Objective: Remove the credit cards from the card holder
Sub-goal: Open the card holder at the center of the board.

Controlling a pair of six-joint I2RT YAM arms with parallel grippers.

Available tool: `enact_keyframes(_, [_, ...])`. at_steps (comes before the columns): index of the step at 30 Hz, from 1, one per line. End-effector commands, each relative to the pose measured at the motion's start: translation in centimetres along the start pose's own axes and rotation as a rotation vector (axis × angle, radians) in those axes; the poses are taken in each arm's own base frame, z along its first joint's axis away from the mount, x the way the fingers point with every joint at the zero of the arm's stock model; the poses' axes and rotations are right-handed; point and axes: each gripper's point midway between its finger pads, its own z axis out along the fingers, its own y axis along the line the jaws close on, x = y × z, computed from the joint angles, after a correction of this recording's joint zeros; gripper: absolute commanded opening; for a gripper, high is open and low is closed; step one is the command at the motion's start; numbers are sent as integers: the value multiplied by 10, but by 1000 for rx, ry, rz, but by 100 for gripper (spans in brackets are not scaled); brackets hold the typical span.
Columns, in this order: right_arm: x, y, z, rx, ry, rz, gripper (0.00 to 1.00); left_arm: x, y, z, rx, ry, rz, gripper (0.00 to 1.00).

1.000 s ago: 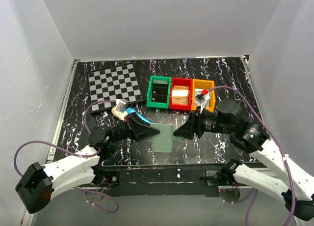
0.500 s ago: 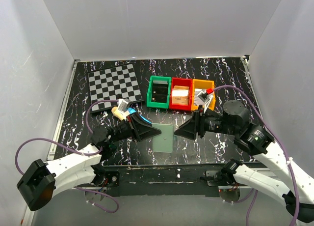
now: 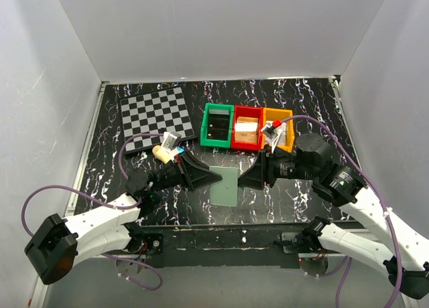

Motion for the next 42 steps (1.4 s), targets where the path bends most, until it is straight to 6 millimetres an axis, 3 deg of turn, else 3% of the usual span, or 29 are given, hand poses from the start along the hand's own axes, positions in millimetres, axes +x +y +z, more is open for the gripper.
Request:
enact_keyframes(1, [-3, 11, 2, -62, 11, -19, 49, -12, -17, 9, 58, -14, 28, 0])
enact_keyframes(6, [-1, 13, 5, -83, 26, -19, 42, -13, -17, 13, 65, -5, 25, 0])
enact_keyframes(13, [2, 18, 10, -122, 47, -14, 40, -12, -11, 17, 56, 5, 11, 0])
enact_keyframes(19, [1, 18, 8, -114, 36, -13, 15, -8, -6, 15, 47, 11, -4, 0])
enact_keyframes(20, [2, 18, 6, -108, 39, -19, 11, -7, -5, 14, 39, 9, -2, 10])
enact_keyframes(22, [1, 16, 1, -75, 37, -36, 1, -7, -4, 12, 20, 8, 0, 38])
enact_keyframes(24, [0, 13, -4, -38, 44, -44, 1, -7, -4, 9, 0, 5, 7, 66])
enact_keyframes(27, [-3, 7, -11, 47, 60, -47, 1, -8, 5, 7, -61, -9, -2, 98])
enact_keyframes(33, [1, -10, -18, 193, 150, -27, 1, -5, 20, 8, -126, 5, -13, 98])
enact_keyframes(38, [0, -32, -28, 380, 216, 14, 1, 5, 38, 21, -237, 59, 20, 98])
enact_keyframes(42, [-1, -41, -38, 477, 244, 24, 1, -3, 43, 16, -284, -23, 57, 98])
